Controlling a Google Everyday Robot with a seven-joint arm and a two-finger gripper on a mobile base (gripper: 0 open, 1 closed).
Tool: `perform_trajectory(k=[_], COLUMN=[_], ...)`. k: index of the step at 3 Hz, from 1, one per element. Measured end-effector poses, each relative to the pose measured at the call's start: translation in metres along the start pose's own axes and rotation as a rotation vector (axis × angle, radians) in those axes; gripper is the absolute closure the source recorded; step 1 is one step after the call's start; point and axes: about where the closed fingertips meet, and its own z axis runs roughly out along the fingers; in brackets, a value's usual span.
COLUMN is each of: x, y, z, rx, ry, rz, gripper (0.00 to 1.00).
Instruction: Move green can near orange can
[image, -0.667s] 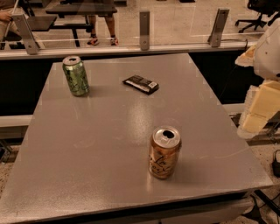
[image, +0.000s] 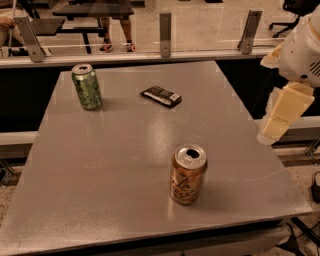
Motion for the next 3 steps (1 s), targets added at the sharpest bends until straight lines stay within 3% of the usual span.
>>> perform_trajectory(k=[1, 2, 3], x=[-0.035, -0.096, -0.156], y=[-0.037, -0.08, -0.104], z=[0.021, 0.05, 0.078], rx=[0.0, -0.016, -0.048], ry=[-0.062, -0.157, -0.219], rz=[-0.015, -0.045, -0.085], gripper=[0.0, 0.0, 0.0])
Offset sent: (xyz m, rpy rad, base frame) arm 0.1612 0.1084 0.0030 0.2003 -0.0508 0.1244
